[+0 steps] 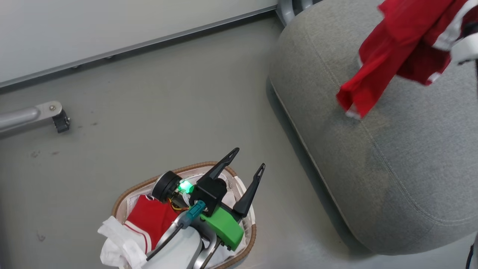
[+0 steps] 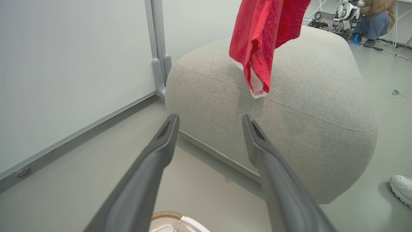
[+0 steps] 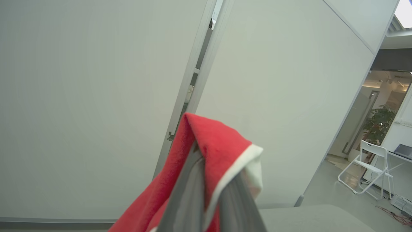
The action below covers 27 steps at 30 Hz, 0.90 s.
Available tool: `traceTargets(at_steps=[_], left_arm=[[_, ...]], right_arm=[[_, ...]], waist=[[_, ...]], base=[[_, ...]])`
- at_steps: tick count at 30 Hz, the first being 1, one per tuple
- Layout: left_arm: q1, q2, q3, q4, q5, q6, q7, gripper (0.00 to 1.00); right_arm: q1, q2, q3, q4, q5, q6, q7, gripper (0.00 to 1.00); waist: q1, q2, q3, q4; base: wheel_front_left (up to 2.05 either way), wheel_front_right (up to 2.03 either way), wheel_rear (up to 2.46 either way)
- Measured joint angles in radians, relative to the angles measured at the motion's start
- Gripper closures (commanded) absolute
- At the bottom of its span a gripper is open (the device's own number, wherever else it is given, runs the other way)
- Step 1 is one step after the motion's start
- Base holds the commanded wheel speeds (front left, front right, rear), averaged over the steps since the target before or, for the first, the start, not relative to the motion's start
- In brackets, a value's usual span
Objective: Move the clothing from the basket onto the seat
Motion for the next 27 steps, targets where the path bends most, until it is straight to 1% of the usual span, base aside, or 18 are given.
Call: traceTargets(at_steps=[4,7,11,13,17,21,27], left_arm=[[-0.025,0.002,-0.017,-0.008,0.022,-0.003,0.000,0.00],[-0.042,0.000,-0.034,-0.014,0.031,-0.005,0.000,0.00],[-0.077,-0.005,-0.048,-0.021,0.039,-0.006,0.007,0.00],[-0.089,-0.009,-0.052,-0.024,0.041,-0.005,0.008,0.00],[-0.106,-0.011,-0.054,-0.030,0.044,0.004,0.016,0.00],[-0.109,0.002,-0.054,-0.032,0.048,0.006,0.017,0.00],[-0.117,0.011,-0.059,-0.037,0.051,0.015,0.018,0.00]], right_arm=[[-0.144,-0.072,-0.100,0.059,-0.005,0.000,0.000,1.00],[-0.222,-0.099,-0.161,0.115,-0.017,0.000,0.000,1.00],[-0.282,-0.144,-0.218,0.215,-0.070,0.000,0.000,1.00],[-0.288,-0.156,-0.244,0.249,-0.094,0.000,0.000,1.00],[-0.274,-0.147,-0.324,0.316,-0.162,0.000,0.000,1.00],[-0.225,-0.101,-0.405,0.376,-0.231,0.000,0.000,1.00],[-0.169,-0.044,-0.477,0.443,-0.322,0.000,0.000,1.00]], waist=[[0.0000,0.0000,0.036,0.036],[0.0000,0.0000,0.069,0.060],[0.0000,0.0000,0.121,0.091],[0.0001,0.0000,0.146,0.106],[0.0001,0.0000,0.198,0.139],[0.0002,0.0000,0.246,0.167],[0.0002,0.0000,0.294,0.195]], base=[[0.00,0.00,0.00],[0.00,0.00,0.00],[0.00,0.00,0.00],[0.00,0.00,0.00],[0.00,0.00,0.00],[0.00,0.00,0.00],[0.00,0.00,0.00]])
